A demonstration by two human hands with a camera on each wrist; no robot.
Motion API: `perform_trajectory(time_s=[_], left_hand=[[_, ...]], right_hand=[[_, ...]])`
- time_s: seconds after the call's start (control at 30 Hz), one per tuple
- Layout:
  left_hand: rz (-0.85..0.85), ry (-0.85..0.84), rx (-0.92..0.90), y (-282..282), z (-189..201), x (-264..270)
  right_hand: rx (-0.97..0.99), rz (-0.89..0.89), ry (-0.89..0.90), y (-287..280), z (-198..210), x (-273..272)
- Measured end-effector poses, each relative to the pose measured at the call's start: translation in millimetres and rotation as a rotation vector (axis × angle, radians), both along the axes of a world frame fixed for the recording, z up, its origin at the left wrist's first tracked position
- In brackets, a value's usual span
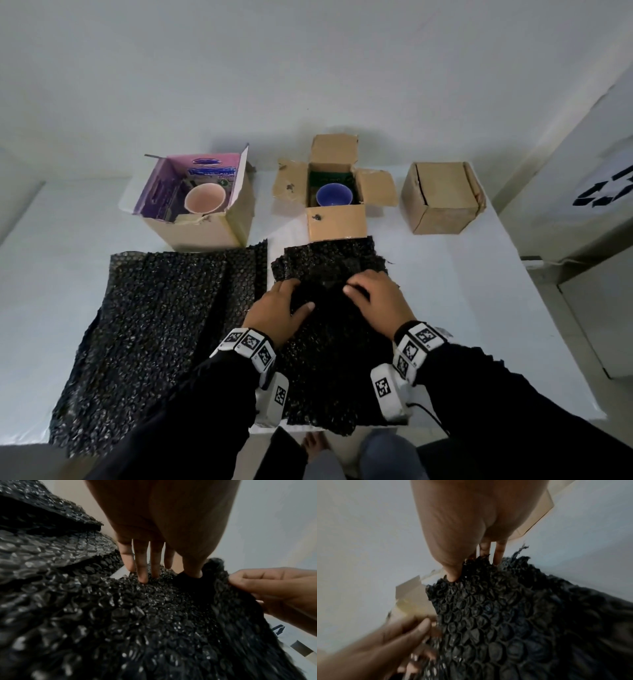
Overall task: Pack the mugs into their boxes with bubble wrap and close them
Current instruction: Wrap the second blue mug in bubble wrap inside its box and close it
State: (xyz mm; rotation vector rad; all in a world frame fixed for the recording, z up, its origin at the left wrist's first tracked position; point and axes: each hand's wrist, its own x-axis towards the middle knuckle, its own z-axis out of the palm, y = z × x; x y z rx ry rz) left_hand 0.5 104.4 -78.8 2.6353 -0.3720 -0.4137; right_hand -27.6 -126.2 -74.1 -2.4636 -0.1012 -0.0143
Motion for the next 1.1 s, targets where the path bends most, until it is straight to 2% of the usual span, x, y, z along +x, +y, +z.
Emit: perform_trajectory(time_s=[0.13, 0.23, 0.33, 0.43, 0.47, 0.67, 0.8, 0.93, 1.03, 1.1], left_hand=[[-0.138, -0.076, 0.079, -9, 2, 3], [-0.314, -0.062, 0.243, -21, -2, 3], [-0.336, -0.08, 0.293, -27, -8, 2], [-0.314, -0.136, 0.232, -28, -12, 5], [-0.317, -0.157, 0.209, -28, -13, 6], [-0.326, -0.268, 0.033, -27, 0, 10], [-0.168, -0.264, -0.116, -22, 17, 15], [-0.187, -0.224, -0.244, -22, 33, 17], [-0.071, -0.035, -0.549, -31, 48, 11], [-0.014, 0.037, -0.6, -40, 53, 9]], right_hand=[[0.234, -0.243, -0.016, -17, 15, 9], [0.342, -0.423, -0.018, -26, 19, 15], [0.456, -0.521, 0.054, -34, 19, 15], [0.766, -0.538, 0.187, -39, 19, 8], [0.801, -0.525, 0.209, -41, 16, 6], [0.76, -0.495, 0.189, -44, 8, -3], [0.79, -0.477, 0.145, -44, 23, -4], [0.896, -0.42, 0.079, -38, 43, -1], [0.869, -0.372, 0.016, -29, 54, 1], [0.852, -0.326, -0.006, -21, 57, 2]])
